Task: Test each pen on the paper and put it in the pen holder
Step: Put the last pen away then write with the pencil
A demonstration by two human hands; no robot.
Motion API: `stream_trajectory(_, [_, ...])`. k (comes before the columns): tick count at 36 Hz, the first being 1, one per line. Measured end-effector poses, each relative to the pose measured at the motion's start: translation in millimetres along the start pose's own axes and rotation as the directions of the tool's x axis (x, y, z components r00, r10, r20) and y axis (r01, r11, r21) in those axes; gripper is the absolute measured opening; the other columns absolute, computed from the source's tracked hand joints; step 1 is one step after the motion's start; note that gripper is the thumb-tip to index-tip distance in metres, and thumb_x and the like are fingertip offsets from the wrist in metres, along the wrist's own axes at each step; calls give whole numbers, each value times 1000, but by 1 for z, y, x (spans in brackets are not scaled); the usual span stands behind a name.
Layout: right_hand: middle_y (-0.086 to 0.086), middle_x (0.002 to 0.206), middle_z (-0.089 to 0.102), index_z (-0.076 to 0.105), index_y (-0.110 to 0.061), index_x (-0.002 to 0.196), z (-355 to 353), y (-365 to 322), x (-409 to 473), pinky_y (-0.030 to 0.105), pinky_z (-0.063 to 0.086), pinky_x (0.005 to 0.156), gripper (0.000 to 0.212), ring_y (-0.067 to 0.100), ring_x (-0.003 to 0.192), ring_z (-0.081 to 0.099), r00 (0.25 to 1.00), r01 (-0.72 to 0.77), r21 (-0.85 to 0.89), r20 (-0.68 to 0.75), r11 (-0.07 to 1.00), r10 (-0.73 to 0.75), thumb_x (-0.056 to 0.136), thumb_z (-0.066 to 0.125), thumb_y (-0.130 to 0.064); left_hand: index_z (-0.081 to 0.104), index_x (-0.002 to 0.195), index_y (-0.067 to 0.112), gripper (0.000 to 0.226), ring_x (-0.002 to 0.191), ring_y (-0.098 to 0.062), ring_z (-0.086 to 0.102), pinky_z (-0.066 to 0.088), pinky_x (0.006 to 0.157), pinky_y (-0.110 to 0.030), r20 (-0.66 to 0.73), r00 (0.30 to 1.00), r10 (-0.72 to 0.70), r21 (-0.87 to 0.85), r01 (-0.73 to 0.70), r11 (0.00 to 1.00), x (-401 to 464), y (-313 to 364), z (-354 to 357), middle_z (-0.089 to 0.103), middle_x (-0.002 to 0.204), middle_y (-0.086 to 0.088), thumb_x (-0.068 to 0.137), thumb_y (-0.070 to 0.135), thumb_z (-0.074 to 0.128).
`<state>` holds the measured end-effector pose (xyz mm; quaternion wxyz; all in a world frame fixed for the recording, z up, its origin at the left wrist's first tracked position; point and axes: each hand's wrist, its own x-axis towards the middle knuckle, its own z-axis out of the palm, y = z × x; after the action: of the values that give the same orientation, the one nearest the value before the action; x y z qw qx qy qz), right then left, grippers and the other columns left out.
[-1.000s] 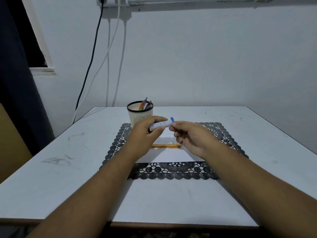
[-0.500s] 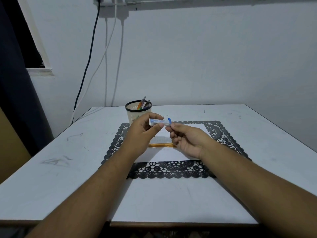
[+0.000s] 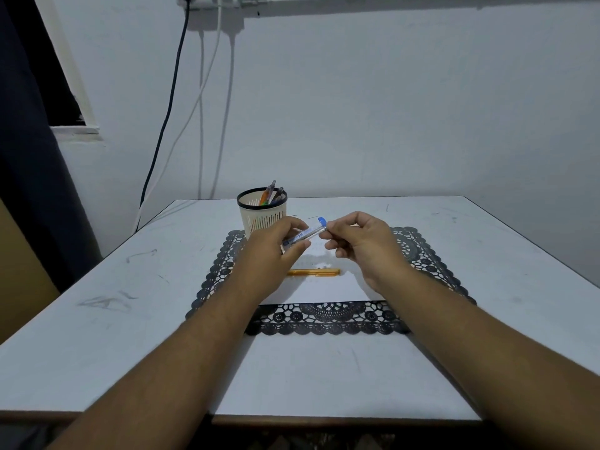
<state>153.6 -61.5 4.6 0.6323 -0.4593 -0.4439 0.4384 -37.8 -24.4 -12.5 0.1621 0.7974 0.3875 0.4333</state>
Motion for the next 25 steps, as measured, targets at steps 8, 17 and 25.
stream_trajectory(8, [12, 89, 79, 68, -6, 95, -1, -3, -2, 31, 52, 59, 11, 25, 73, 73, 994, 110, -130, 32, 985, -107, 94, 75, -14, 62, 110, 33, 20, 89, -6, 66, 57, 77, -37, 34, 998, -58, -33, 60, 998, 1, -2, 4, 72, 95, 12, 94, 33, 73])
stream_trajectory(17, [11, 95, 78, 71, -9, 92, -1, -1, -2, 32, 53, 56, 9, 28, 75, 75, 985, 173, -192, 6, 966, -175, 94, 75, -18, 61, 108, 36, 19, 84, -6, 68, 58, 75, -38, 13, 997, -78, -32, 78, 996, 0, -4, 7, 73, 92, 12, 93, 35, 73])
stream_trajectory(25, [11, 95, 76, 74, -10, 93, -2, -2, -3, 34, 58, 56, 7, 26, 75, 75, 972, 230, -242, 2, 943, -236, 95, 73, -16, 61, 107, 35, 18, 83, -3, 67, 48, 66, -25, 11, 997, -81, -35, 81, 996, 0, -3, 8, 73, 92, 12, 94, 35, 72])
